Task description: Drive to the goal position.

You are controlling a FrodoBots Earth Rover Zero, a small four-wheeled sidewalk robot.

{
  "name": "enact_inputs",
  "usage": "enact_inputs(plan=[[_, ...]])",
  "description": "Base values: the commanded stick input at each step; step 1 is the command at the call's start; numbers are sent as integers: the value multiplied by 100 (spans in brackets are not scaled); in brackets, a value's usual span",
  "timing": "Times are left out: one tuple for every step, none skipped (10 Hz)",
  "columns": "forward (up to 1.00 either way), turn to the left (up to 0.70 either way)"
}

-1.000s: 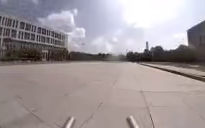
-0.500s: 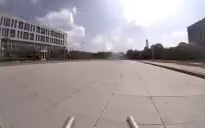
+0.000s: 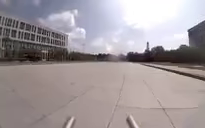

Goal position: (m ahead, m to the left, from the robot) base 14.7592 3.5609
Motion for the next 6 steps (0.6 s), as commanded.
enact_inputs(plan=[[70,4],[70,4],[70,4],[70,4],[70,4],[70,4]])
